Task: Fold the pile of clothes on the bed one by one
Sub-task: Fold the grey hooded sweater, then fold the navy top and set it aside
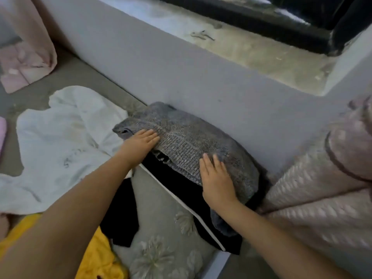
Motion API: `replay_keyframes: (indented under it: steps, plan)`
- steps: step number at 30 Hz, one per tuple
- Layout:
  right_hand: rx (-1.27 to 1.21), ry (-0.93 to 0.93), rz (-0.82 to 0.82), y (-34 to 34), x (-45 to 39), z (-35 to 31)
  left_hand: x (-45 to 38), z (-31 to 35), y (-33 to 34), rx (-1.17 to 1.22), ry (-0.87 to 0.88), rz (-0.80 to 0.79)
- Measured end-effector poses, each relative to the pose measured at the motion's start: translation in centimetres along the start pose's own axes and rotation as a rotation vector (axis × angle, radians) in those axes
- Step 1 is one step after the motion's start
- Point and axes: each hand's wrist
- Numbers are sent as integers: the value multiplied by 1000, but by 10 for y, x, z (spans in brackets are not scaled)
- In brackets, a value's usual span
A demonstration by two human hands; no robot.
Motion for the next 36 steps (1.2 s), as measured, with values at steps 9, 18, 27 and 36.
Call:
replay_keyframes:
  steps: [9, 18, 27, 36]
  plan:
    - [40, 66, -396, 154, -46, 15, -41, 96, 152, 320, 16, -424]
    - [146, 99, -416, 125, -31, -17, 31, 98, 158, 422, -139, -338]
    - [360, -446, -205, 105, 50, -205, 290, 92, 209, 669, -734, -228]
    - [368, -801, 2, 144, 185, -372, 538, 160, 287, 755, -1222, -72]
Point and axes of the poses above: each hand's wrist, its own x-axis away from the middle knuckle, its own y-axis out of the palm, z = x × y, and after that the axes turned 14 degrees about -z, right-handed
